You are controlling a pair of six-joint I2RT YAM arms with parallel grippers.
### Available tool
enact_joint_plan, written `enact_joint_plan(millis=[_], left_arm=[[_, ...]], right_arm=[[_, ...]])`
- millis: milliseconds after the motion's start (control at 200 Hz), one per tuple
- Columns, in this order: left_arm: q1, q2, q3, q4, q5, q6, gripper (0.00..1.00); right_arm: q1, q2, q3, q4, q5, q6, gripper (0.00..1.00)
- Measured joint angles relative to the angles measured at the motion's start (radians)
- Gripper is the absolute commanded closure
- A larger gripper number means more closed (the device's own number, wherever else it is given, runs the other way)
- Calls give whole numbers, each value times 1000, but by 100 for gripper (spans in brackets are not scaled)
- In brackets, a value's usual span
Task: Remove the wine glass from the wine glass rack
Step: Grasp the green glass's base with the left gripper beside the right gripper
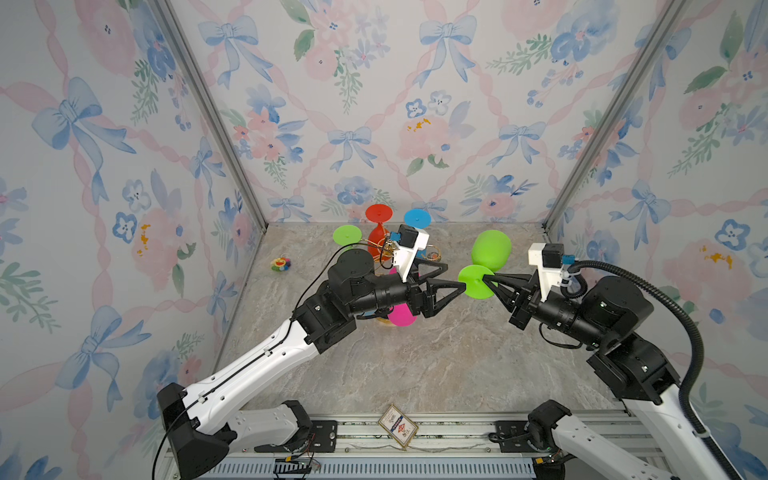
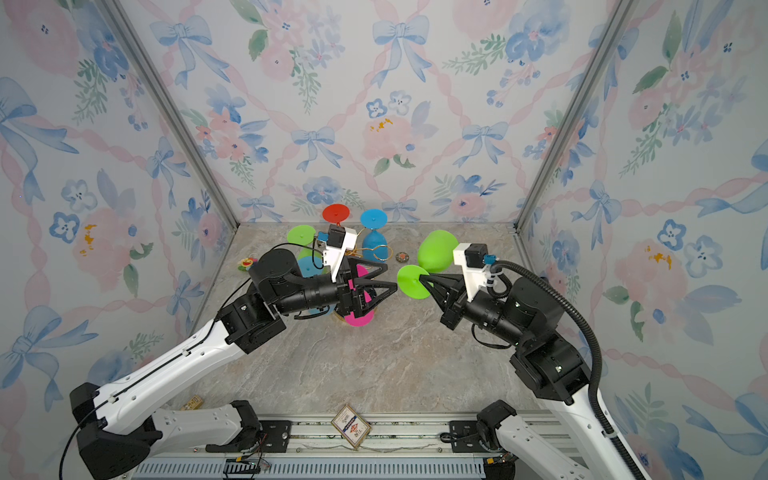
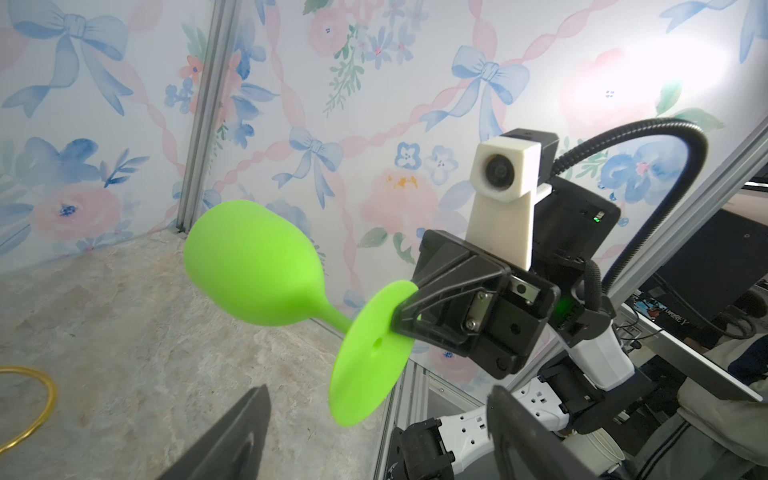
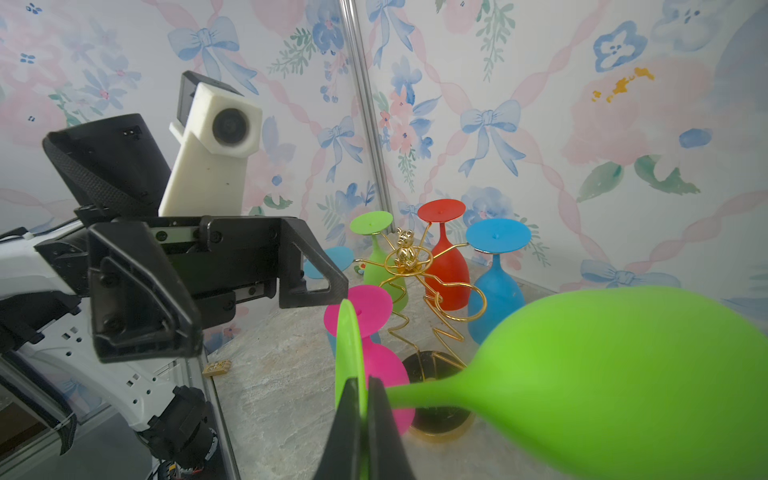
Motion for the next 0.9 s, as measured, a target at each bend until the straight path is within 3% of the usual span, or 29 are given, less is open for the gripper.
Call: enact_joint_plan(millis=[185, 510, 900], left_arm=[[0, 39, -3, 80, 98, -42, 28], [0, 49, -11, 116, 173, -60, 47], [8, 48, -39, 158, 226, -63, 80]], right_arm=[[7, 0, -10, 37, -45, 5, 100], [7, -3, -10, 76, -91, 44, 100], [6, 7, -10, 117, -135, 143, 100]])
